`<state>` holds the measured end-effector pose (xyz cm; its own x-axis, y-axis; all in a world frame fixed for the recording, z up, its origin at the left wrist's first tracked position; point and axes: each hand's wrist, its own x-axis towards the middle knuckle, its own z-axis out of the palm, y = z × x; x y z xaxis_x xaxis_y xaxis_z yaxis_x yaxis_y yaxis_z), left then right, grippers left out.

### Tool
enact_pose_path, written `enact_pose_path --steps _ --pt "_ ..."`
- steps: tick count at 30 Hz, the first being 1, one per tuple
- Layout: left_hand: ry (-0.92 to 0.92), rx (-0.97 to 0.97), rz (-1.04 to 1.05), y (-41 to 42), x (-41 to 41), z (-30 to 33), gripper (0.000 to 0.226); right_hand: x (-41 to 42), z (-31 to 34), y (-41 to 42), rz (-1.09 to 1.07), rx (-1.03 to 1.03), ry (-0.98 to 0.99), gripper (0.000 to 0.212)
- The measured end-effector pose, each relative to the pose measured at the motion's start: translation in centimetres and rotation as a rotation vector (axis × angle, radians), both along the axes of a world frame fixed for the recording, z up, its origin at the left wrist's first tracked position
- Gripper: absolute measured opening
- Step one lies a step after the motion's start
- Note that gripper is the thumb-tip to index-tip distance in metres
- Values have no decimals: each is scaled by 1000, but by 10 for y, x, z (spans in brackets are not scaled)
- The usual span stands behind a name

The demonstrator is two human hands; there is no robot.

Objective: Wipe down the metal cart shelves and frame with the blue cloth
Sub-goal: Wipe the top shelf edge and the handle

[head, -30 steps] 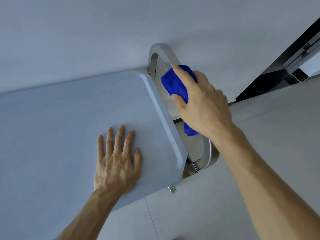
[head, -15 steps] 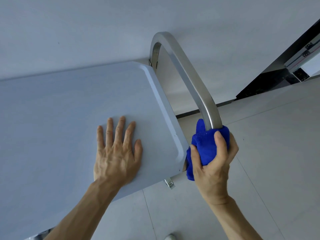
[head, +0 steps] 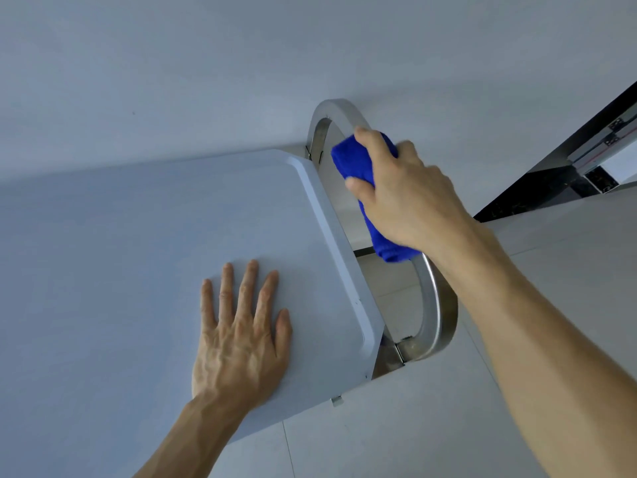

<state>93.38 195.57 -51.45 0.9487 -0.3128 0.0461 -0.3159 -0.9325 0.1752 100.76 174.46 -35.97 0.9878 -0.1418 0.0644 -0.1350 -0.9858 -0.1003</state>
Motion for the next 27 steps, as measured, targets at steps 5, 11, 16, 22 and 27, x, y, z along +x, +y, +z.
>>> enact_pose_path --steps 5,11,16,22,27 --pt "-31 -32 -10 1 1 -1 59 73 0 7 14 -16 47 48" --pt "-13 -48 -15 1 3 -2 59 138 8 11 11 -19 198 44" --pt "-23 -53 -16 2 2 -1 59 162 15 18 31 -10 305 46" --pt "-20 -44 -9 1 3 -1 58 94 -1 -10 51 314 100 58" --pt "-22 -47 -5 1 2 -3 58 -25 1 -10 78 217 107 69"
